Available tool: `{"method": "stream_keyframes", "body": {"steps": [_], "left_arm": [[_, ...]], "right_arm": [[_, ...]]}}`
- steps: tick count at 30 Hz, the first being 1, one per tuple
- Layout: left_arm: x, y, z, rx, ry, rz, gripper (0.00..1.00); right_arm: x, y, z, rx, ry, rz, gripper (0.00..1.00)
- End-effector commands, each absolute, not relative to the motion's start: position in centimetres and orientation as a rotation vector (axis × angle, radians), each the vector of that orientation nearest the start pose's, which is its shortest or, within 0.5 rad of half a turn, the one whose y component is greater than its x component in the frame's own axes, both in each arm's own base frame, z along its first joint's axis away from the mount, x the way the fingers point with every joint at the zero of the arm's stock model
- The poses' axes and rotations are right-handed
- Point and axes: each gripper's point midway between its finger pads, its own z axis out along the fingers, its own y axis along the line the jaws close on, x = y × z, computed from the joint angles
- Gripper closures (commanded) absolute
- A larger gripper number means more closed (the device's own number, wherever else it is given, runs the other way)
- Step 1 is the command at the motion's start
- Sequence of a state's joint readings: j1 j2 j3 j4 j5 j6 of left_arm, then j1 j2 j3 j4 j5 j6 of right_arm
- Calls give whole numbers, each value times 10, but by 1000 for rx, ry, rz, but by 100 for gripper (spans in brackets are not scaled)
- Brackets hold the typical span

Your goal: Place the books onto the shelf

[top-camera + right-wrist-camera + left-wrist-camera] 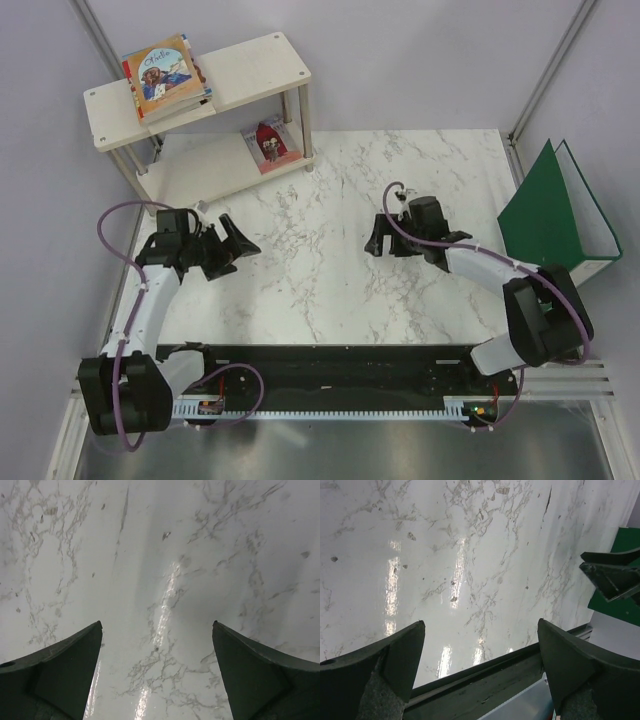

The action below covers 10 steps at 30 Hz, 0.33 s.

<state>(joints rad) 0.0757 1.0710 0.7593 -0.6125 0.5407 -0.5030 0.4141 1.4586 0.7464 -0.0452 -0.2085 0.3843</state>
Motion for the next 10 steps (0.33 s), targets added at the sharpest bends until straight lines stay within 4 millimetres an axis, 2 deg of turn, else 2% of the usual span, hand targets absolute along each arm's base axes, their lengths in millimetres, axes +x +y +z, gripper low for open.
{"method": "stream_keyframes", "body": {"steps": [1,2,7,10], "left_arm": [[273,-84,141,-384,2369,-782,0],[273,-84,140,-370,2369,-785,0],[274,-96,149,-270,2321,-865,0],[280,-95,154,-245,2295,-851,0]], "right_arm": [[341,189,92,-167,2338,765,2],[346,181,92,-137,2339,768,2],[353,174,98,-89,2323,776,2],[354,171,103,-83,2310,765,2]]}}
